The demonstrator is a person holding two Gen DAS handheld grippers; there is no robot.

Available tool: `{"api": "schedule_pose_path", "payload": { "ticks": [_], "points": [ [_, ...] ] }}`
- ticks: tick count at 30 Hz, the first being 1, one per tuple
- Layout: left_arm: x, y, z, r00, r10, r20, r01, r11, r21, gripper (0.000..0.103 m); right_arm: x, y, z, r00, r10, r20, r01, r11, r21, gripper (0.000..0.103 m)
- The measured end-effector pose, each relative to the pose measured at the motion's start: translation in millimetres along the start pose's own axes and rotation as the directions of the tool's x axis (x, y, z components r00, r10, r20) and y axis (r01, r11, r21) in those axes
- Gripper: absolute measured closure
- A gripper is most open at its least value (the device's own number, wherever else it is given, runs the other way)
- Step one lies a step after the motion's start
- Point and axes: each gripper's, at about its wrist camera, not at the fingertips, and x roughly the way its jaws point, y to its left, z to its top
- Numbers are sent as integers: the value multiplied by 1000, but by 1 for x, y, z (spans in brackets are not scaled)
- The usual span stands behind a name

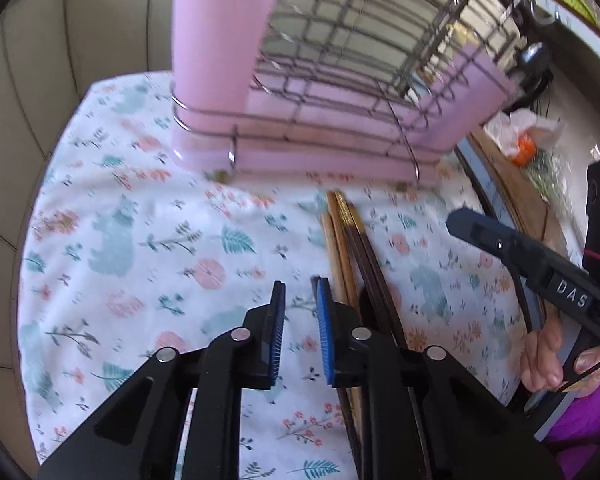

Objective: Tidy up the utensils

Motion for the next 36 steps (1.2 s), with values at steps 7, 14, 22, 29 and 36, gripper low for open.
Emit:
{"api": "schedule_pose_path", "payload": {
  "ticks": [7,14,22,29,36],
  "points": [
    [27,-20,-10,995,43,-95,-39,999,38,89,2,-2,-3,1000,15,-13,-15,1000,10,82],
    [34,-23,-11,992,85,-98,-85,996,12,97,8,-9,-3,998,47,-51,-45,998,46,82],
    [16,7,0,988,144,-46,-147,988,-57,97,38,-5,1,990,46,-133,-37,997,72,82],
    [25,16,-9,987,152,-44,-155,985,-74,97,63,9,-4,978,-25,-207,32,999,27,82],
    [25,23,-13,994,110,-29,-112,990,-91,97,66,24,-7,973,-102,-209,98,995,-31,82]
  ]
}}
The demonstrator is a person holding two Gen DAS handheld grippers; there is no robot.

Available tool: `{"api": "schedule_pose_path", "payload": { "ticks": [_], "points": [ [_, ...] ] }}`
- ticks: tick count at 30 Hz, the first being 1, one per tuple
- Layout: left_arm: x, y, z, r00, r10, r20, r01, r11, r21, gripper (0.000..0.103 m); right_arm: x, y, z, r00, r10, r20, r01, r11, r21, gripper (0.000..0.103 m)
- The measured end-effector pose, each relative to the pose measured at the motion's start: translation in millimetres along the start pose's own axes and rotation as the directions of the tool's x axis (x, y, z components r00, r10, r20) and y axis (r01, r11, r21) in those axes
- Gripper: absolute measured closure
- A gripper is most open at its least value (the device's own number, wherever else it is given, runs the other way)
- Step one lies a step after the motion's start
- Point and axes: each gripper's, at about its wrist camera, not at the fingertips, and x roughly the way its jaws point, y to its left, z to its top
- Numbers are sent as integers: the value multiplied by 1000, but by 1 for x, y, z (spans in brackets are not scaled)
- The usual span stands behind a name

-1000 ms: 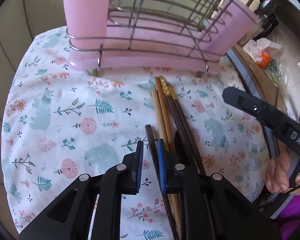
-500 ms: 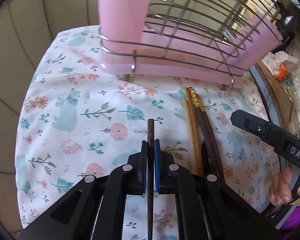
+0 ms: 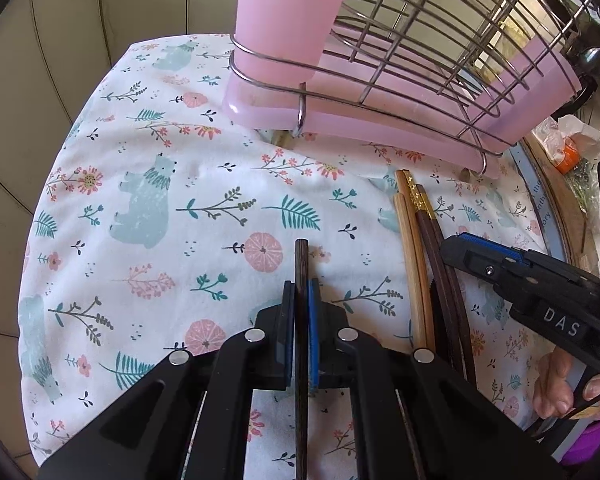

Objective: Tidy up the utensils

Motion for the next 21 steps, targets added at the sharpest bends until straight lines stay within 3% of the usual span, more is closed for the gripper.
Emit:
{"api": "schedule_pose_path", "payload": {
  "ticks": [9,10,12,21],
  "points": [
    [-9,16,-4,999,-34,10,34,999,-12,97,7,8,5,999,-43,18,43,999,-21,83],
    [-9,16,-5,999,-35,10,35,999,-13,97,8,7,6,999,-42,20,43,999,-16,84],
    [-9,17,-5,999,-35,10,35,999,-13,97,10,3,7,999,-48,4,48,999,-2,95],
    [-8,14,0,999,-35,-28,35,999,9,97,-1,-23,-2,999,-34,-4,34,994,101,95]
  ]
}}
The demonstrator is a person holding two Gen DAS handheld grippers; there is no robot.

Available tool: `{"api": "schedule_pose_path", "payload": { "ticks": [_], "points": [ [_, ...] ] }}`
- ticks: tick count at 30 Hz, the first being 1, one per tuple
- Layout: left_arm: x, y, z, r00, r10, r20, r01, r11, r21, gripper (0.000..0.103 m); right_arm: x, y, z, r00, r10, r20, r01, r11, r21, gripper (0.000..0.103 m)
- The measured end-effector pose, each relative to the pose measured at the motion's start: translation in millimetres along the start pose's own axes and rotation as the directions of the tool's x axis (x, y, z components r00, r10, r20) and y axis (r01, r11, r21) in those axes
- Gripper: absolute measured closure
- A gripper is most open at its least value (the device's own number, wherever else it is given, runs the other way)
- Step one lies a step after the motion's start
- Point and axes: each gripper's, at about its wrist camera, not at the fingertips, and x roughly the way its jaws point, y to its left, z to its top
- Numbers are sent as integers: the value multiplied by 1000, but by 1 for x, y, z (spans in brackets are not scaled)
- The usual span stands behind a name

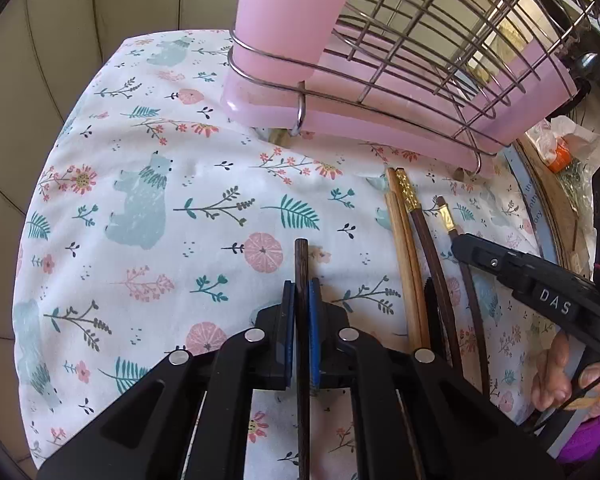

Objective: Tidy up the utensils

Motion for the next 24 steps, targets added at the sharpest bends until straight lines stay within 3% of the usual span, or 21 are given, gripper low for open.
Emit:
{"api": "schedule_pose_path", "payload": {
  "ticks": [5,15,19,24],
  "points": [
    [3,1,10,998,-7,-64,8,1000,17,96,4,-9,3,997,44,-64,-43,999,9,91],
    [12,-1,33,982,9,-191,-6,1000,15,96,14,-14,23,994,61,-94,-62,998,-7,90],
    [14,-7,36,981,35,-192,-28,999,39,96,17,-12,25,997,45,-64,-46,999,-16,93],
    [9,-13,30,989,51,-142,-41,997,69,97,1,-20,21,996,91,-1,-91,996,23,95]
  ]
}}
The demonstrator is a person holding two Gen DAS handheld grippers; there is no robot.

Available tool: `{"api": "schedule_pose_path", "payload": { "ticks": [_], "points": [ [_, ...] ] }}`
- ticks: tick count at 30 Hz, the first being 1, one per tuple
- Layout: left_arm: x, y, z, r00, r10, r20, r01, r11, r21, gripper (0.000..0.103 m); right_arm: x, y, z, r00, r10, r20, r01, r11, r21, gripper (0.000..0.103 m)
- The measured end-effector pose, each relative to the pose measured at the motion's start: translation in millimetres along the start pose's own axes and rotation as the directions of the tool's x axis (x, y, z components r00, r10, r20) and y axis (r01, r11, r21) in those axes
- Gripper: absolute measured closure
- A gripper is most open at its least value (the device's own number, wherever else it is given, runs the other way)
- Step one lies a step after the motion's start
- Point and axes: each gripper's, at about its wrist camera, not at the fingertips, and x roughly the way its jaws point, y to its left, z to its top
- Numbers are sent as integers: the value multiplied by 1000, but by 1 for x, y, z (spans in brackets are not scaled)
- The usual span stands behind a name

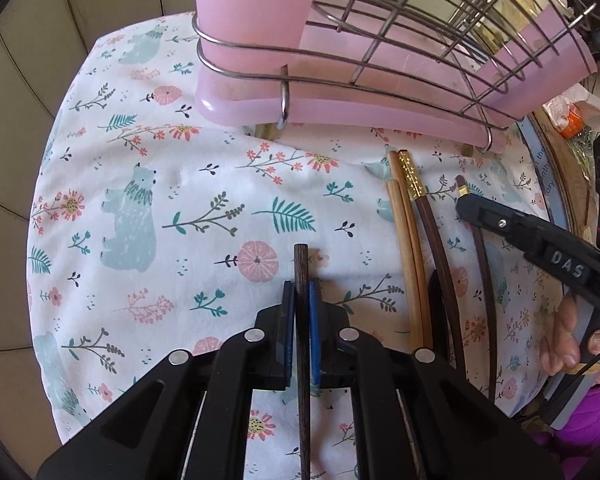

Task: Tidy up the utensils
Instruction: 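Grasp a gold-tipped black chopstick with the right tool, then lift both held chopsticks up and carry them over the pink cup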

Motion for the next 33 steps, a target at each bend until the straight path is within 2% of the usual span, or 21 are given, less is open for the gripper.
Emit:
{"api": "schedule_pose_path", "payload": {
  "ticks": [3,6,10,14,17,19,20,21,24,26,27,28,31,33],
  "points": [
    [-10,0,-5,998,-41,54,43,999,-23,97,-26,-1,-2,997,24,80,-24,1000,-1,95],
    [-34,2,-10,987,-67,147,73,997,-32,97,-57,2,-4,983,27,182,-23,999,-25,96],
    [-73,11,-15,954,-91,286,114,991,-64,97,-97,6,-4,950,43,308,-28,998,-51,97],
    [-117,16,-22,894,-99,438,142,988,-67,97,-138,14,-4,898,54,437,-22,997,-79,97],
    [-150,7,-24,830,-84,551,136,989,-54,97,-167,21,0,851,73,520,-28,995,-94,97],
    [-174,6,-20,785,-78,615,133,990,-44,97,-191,22,2,806,88,586,-33,994,-104,97],
    [-188,4,-18,755,-74,652,131,991,-39,97,-202,24,4,783,93,615,-32,993,-110,97],
    [-201,5,-14,732,-74,677,132,991,-35,97,-214,26,7,759,97,644,-29,993,-116,97],
    [-237,0,-5,636,-60,769,129,991,-29,97,-252,33,14,659,116,743,-18,990,-138,97],
    [-258,-4,2,563,-25,826,106,993,-42,97,-271,35,19,600,124,790,-12,989,-146,97],
    [-264,-5,4,541,-12,841,99,994,-49,97,-279,35,20,581,127,804,-10,989,-148,97],
    [-269,-7,9,514,3,858,91,994,-58,97,-287,35,24,553,130,823,-8,989,-151,97],
    [-272,-10,25,468,48,883,61,994,-86,97,-304,36,33,501,131,855,1,988,-152,97],
    [-269,-13,36,453,79,888,30,994,-104,97,-308,36,38,481,124,868,12,989,-148,97]
  ]
}}
